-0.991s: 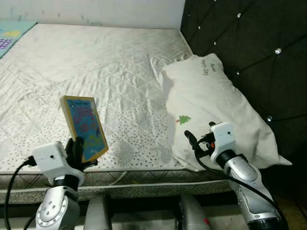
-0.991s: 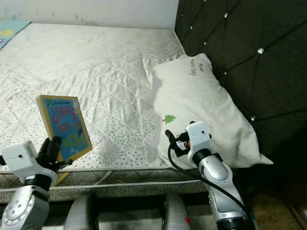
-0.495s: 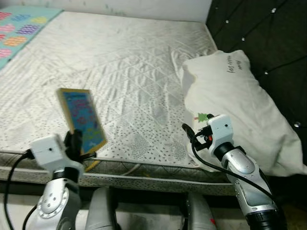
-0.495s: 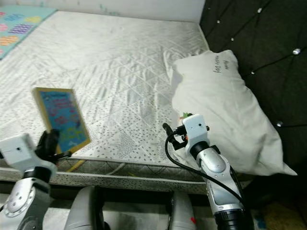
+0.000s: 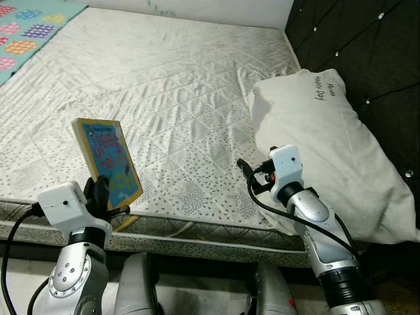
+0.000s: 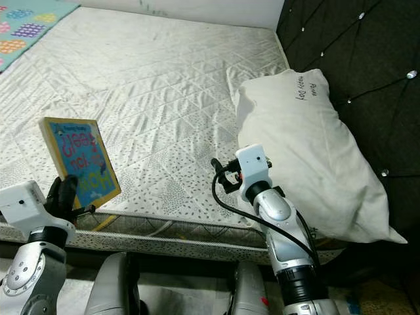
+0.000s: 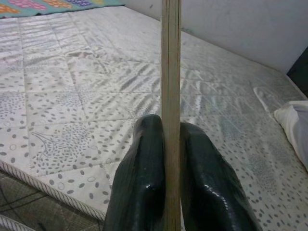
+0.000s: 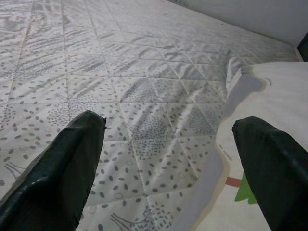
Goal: Clean up the room
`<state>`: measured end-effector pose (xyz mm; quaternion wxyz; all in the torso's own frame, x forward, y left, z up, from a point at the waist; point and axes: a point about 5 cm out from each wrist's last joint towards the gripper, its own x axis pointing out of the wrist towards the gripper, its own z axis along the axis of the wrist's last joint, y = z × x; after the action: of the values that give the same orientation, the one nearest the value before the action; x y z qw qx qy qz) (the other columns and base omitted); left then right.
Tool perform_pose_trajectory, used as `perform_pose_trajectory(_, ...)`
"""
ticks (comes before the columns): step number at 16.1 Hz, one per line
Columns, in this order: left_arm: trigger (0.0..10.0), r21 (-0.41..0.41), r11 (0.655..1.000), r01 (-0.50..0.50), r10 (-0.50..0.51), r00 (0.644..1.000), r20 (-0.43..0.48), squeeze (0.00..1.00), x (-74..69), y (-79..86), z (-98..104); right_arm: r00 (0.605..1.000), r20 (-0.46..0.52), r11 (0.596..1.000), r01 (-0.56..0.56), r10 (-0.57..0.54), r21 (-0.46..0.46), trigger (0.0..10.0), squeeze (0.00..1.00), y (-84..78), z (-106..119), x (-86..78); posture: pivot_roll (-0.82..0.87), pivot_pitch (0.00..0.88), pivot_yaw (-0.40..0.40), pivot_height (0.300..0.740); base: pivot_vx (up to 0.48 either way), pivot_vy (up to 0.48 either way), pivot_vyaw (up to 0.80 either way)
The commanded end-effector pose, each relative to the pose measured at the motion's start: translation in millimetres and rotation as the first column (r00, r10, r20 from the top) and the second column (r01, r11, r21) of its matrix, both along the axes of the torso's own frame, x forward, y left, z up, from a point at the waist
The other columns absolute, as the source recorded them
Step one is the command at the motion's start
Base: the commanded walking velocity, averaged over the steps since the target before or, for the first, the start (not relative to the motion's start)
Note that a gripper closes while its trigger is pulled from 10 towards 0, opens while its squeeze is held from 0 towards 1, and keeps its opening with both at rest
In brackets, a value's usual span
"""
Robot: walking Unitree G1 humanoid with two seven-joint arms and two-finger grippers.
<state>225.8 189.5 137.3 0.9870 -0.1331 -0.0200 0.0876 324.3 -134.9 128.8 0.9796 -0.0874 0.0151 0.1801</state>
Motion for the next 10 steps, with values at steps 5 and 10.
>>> perform_pose_trajectory(5,10.0,0.013,1.0,0.006,-0.006,1.0,0.025,0.0,0.0,-2.4,7.0,0.999,-0.036,1.0,0.001,-0.001,0.012,10.0,0.0,-0.6,-8.3,-3.1,-0.07,0.118,-0.083,0.549,0.0,0.0,0.0)
perform_pose_trajectory(10,10.0,0.008,1.0,0.011,-0.011,1.0,0.023,0.0,1.7,-5.1,7.9,0.994,0.031,0.993,0.109,-0.108,-0.04,10.0,0.0,-3.5,2.8,10.8,-0.07,0.133,-0.08,0.549,0.0,0.0,0.0)
